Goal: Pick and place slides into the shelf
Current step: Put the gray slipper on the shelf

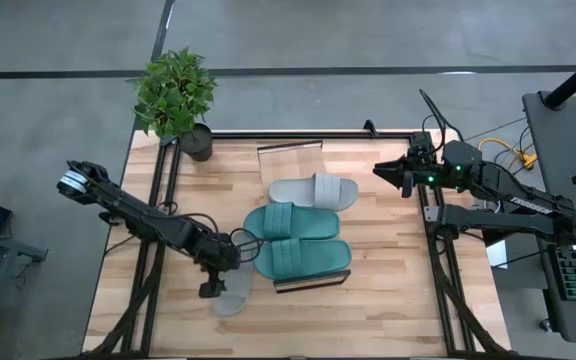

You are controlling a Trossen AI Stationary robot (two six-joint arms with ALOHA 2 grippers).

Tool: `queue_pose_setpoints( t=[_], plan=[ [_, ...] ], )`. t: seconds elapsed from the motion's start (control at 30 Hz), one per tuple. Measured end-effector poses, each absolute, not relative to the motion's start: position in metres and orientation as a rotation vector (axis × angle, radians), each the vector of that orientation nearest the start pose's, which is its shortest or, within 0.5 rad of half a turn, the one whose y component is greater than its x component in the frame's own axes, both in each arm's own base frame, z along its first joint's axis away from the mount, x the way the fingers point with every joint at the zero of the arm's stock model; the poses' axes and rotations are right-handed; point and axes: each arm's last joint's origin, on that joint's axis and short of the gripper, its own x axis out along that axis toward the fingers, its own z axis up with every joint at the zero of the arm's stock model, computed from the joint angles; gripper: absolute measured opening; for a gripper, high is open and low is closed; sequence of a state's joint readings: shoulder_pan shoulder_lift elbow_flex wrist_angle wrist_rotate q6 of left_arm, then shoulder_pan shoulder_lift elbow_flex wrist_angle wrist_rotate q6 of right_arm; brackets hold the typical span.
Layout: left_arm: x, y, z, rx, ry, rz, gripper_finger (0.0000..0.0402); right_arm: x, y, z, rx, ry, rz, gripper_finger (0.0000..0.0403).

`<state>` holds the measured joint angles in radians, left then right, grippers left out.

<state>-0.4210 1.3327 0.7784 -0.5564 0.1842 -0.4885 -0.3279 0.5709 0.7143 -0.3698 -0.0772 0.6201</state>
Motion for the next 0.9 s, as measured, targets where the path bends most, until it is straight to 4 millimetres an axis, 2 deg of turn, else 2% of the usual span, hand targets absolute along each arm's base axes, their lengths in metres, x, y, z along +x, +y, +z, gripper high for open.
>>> queue_pose_setpoints(
  t=[0.17, 0.33, 0.47, 0.63, 0.8, 0.9],
  plan=[
    [0.218, -0.106, 0.193, -0.325, 1.256, -0.314, 0.0270, 0.120, -0.038, 0.319, 0.659, 0.138, -0.311, 0.0142],
    [0.219, -0.107, 0.188, -0.339, 1.276, -0.328, 0.0204, 0.120, -0.038, 0.319, 0.659, 0.138, -0.311, 0.0136],
    [0.216, -0.106, 0.185, -0.341, 1.266, -0.333, 0.0135, 0.120, -0.038, 0.319, 0.659, 0.137, -0.312, 0.0137],
    [0.209, -0.104, 0.175, -0.395, 1.303, -0.356, 0.0023, 0.120, -0.038, 0.319, 0.662, 0.137, -0.311, 0.0133],
    [0.203, -0.102, 0.172, -0.433, 1.335, -0.363, 0.0004, 0.120, -0.038, 0.319, 0.664, 0.135, -0.311, 0.0133],
    [0.198, -0.101, 0.178, -0.499, 1.346, -0.383, 0.0003, 0.120, -0.039, 0.320, 0.665, 0.126, -0.308, 0.0136]
  ],
)
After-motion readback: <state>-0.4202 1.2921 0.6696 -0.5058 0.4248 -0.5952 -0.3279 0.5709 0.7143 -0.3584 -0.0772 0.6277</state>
